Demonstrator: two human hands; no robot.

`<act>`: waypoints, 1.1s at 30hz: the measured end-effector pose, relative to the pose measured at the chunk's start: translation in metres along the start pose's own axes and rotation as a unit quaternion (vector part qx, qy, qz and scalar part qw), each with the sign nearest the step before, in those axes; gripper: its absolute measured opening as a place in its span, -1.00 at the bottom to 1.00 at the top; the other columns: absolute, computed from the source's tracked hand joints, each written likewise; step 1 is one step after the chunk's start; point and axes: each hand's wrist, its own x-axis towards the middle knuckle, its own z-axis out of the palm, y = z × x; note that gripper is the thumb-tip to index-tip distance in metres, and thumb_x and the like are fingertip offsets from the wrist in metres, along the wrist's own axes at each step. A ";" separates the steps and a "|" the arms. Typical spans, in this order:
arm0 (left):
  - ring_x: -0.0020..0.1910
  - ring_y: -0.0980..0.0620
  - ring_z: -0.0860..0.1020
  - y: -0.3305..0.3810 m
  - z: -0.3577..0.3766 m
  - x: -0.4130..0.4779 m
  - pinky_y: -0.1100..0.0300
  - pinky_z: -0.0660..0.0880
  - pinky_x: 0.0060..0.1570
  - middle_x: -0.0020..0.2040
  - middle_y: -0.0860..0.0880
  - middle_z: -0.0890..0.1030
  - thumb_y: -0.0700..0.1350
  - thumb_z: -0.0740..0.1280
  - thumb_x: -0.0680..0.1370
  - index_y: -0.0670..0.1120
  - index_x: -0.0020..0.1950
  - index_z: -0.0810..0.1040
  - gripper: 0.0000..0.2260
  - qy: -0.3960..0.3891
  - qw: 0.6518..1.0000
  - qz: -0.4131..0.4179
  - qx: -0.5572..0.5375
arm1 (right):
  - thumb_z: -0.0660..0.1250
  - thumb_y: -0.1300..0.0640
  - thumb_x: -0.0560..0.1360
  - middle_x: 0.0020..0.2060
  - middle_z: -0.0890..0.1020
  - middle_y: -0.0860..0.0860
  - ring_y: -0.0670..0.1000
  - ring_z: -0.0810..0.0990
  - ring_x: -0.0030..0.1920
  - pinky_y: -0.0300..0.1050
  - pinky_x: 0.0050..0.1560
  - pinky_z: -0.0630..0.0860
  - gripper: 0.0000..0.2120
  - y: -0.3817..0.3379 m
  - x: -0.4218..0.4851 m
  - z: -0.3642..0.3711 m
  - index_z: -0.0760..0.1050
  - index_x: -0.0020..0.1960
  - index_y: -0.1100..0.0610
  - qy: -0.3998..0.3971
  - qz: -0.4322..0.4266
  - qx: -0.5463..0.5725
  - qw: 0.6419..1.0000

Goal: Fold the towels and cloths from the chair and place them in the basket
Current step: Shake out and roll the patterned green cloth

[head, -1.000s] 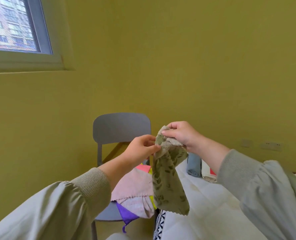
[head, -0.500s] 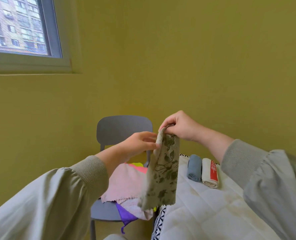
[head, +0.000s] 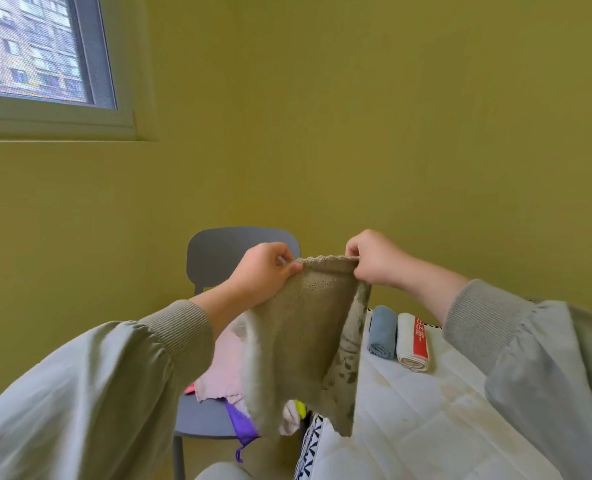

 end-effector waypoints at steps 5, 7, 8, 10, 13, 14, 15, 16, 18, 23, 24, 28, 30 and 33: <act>-0.45 0.06 0.30 -0.019 -0.015 0.002 0.21 0.20 -0.45 -0.47 0.04 0.36 0.04 0.48 0.42 -0.05 -0.43 0.44 -0.67 -0.164 0.976 -0.029 0.139 | 0.13 0.45 0.29 -0.41 0.38 0.10 0.09 0.30 -0.34 -0.19 -0.42 0.17 -0.75 0.014 -0.002 0.007 0.42 -0.36 0.14 0.073 0.079 -0.044 0.993; -0.37 0.02 0.36 -0.031 -0.018 0.001 0.21 0.24 -0.45 -0.45 0.04 0.38 -0.04 0.46 0.43 -0.05 -0.39 0.47 -0.74 -0.198 0.953 -0.049 0.222 | 0.13 0.44 0.26 -0.42 0.35 0.12 0.09 0.27 -0.33 -0.17 -0.40 0.16 -0.79 0.021 0.001 0.008 0.44 -0.37 0.20 0.109 0.090 -0.019 0.990; -0.33 0.01 0.38 -0.037 -0.019 0.000 0.21 0.26 -0.43 -0.43 0.04 0.40 -0.06 0.44 0.45 -0.07 -0.35 0.50 -0.78 -0.203 0.947 -0.064 0.242 | 0.12 0.44 0.24 -0.43 0.31 0.12 0.07 0.23 -0.34 -0.15 -0.37 0.14 -0.82 0.024 0.002 0.007 0.41 -0.39 0.22 0.124 0.095 -0.001 0.988; -0.33 0.00 0.39 -0.047 -0.019 0.000 0.21 0.30 -0.40 -0.40 0.02 0.40 -0.08 0.38 0.51 -0.10 -0.35 0.46 -0.74 -0.178 0.956 -0.111 0.205 | 0.11 0.44 0.23 -0.46 0.20 0.09 0.05 0.13 -0.35 -0.12 -0.36 0.03 -0.79 0.028 0.003 0.003 0.25 -0.44 0.16 0.140 0.115 0.036 0.983; -0.38 0.01 0.39 -0.053 -0.017 0.004 0.19 0.34 -0.40 -0.38 -0.02 0.40 -0.07 0.27 0.59 -0.09 -0.34 0.37 -0.69 -0.066 0.981 -0.173 0.050 | 0.11 0.45 0.33 -0.49 0.18 0.05 0.04 0.11 -0.40 -0.11 -0.40 -0.02 -0.69 0.035 0.011 0.001 0.15 -0.44 0.12 0.127 0.168 0.108 0.972; -0.39 0.01 0.37 -0.052 -0.016 0.005 0.18 0.30 -0.42 -0.38 -0.03 0.40 -0.07 0.26 0.60 -0.10 -0.34 0.36 -0.68 -0.030 0.984 -0.175 0.023 | 0.13 0.42 0.37 -0.47 0.22 0.05 0.03 0.16 -0.40 -0.13 -0.41 0.04 -0.72 0.039 0.015 0.002 0.20 -0.41 0.14 0.120 0.188 0.165 0.961; -0.39 0.00 0.36 -0.052 -0.015 0.008 0.18 0.27 -0.43 -0.40 -0.03 0.39 -0.08 0.27 0.59 -0.10 -0.35 0.36 -0.68 -0.002 0.986 -0.168 0.012 | 0.13 0.38 0.41 -0.45 0.25 0.05 0.03 0.20 -0.39 -0.16 -0.40 0.10 -0.76 0.042 0.018 0.004 0.24 -0.37 0.14 0.113 0.214 0.247 0.938; -0.40 -0.01 0.36 -0.051 -0.015 0.009 0.18 0.25 -0.44 -0.41 -0.03 0.38 -0.07 0.28 0.59 -0.11 -0.36 0.35 -0.67 0.017 0.987 -0.160 0.014 | 0.15 0.34 0.43 -0.42 0.26 0.04 0.02 0.23 -0.39 -0.19 -0.38 0.16 -0.79 0.044 0.019 0.005 0.25 -0.34 0.13 0.109 0.237 0.331 0.907; -0.45 -0.01 0.32 -0.051 -0.016 0.012 0.18 0.22 -0.46 -0.45 -0.04 0.34 -0.07 0.32 0.57 -0.12 -0.38 0.32 -0.64 0.037 0.988 -0.150 0.026 | 0.20 0.22 0.45 -0.41 0.31 0.03 0.02 0.29 -0.39 -0.17 -0.35 0.30 -0.80 0.052 0.020 0.008 0.28 -0.32 0.09 0.107 0.249 0.427 0.862; -0.39 0.04 0.38 -0.059 -0.024 0.014 0.23 0.33 -0.41 -0.38 -0.02 0.46 -0.23 0.33 0.54 -0.12 -0.24 0.58 -0.84 0.049 0.976 -0.203 -0.061 | 0.31 0.12 0.47 -0.38 0.32 0.12 0.01 0.29 -0.31 -0.13 -0.32 0.24 -0.69 0.069 0.016 0.013 0.31 -0.38 0.15 0.161 0.196 0.324 0.911; -0.34 0.04 0.44 -0.060 -0.023 0.013 0.22 0.41 -0.35 -0.33 -0.01 0.51 -0.26 0.33 0.53 -0.13 -0.14 0.63 -0.89 0.066 0.968 -0.220 -0.104 | 0.30 0.14 0.52 -0.36 0.35 0.14 0.00 0.29 -0.30 -0.09 -0.34 0.26 -0.67 0.071 0.014 0.016 0.36 -0.37 0.25 0.174 0.190 0.311 0.915; -0.09 -0.07 0.59 -0.061 -0.010 0.009 -0.02 0.58 0.05 -0.14 -0.08 0.61 -0.16 0.36 0.55 -0.16 -0.08 0.62 -0.91 0.090 0.898 -0.294 -0.314 | 0.25 0.06 0.58 -0.33 0.35 0.09 0.00 0.28 -0.32 0.07 0.05 0.51 -0.58 0.079 0.007 0.027 0.45 0.10 0.48 0.173 0.194 0.361 0.896; -0.13 -0.06 0.56 -0.054 0.002 0.007 -0.02 0.55 0.04 -0.14 -0.09 0.59 -0.08 0.30 0.59 -0.11 -0.17 0.57 -0.82 0.069 0.892 -0.298 -0.334 | 0.22 0.09 0.60 -0.43 0.29 0.00 -0.05 0.23 -0.41 0.08 0.12 0.51 -0.64 0.077 0.004 0.031 0.47 0.16 0.40 0.161 0.200 0.384 0.887; -0.19 -0.01 0.48 -0.044 0.017 0.008 0.07 0.53 -0.12 -0.20 -0.05 0.51 -0.03 0.21 0.63 0.02 -0.22 0.51 -0.76 0.085 0.907 -0.288 -0.294 | 0.18 0.17 0.61 -0.45 0.32 -0.02 -0.05 0.24 -0.43 -0.15 -0.36 0.30 -0.77 0.077 0.002 0.034 0.52 0.01 0.32 0.168 0.175 0.366 0.898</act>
